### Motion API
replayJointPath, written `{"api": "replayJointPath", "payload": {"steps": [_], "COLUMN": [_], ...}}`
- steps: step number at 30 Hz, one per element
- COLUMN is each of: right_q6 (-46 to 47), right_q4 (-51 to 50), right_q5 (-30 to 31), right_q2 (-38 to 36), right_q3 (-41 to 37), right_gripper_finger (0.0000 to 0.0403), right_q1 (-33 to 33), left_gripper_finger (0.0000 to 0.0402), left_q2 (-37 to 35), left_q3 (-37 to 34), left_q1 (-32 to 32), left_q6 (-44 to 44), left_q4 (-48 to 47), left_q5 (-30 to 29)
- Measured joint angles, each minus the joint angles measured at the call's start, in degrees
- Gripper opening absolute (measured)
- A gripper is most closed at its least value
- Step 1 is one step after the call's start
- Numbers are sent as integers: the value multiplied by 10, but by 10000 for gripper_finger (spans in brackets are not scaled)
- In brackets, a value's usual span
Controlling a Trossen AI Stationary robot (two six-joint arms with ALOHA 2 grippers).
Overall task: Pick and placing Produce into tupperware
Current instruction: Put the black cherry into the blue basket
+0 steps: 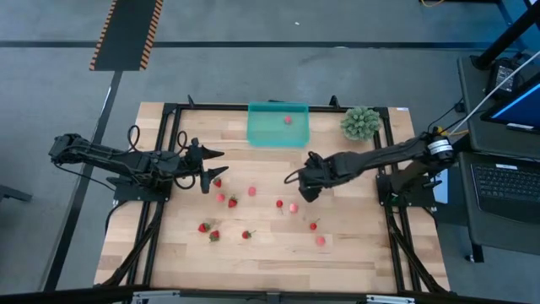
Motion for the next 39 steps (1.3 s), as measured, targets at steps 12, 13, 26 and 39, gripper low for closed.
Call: {"api": "replayJointPath", "payload": {"steps": [12, 13, 26, 39], "right_q6": [-118, -128, -133, -103], "right_q4": [21, 32, 121, 211], "right_q5": [-94, -98, -113, -111], "right_q2": [51, 56, 91, 89], "right_q3": [0, 0, -55, -111], "right_gripper_finger": [251, 251, 251, 243], "right_q1": [-111, -116, -146, -153], "left_gripper_finger": [246, 246, 246, 246], "left_q2": [0, 0, 0, 0], "left_q3": [0, 0, 0, 0], "left_q1": [0, 0, 0, 0], "left_q6": [0, 0, 1, 1], "left_q4": [0, -1, -1, -1], "left_q5": [0, 0, 0, 0]}}
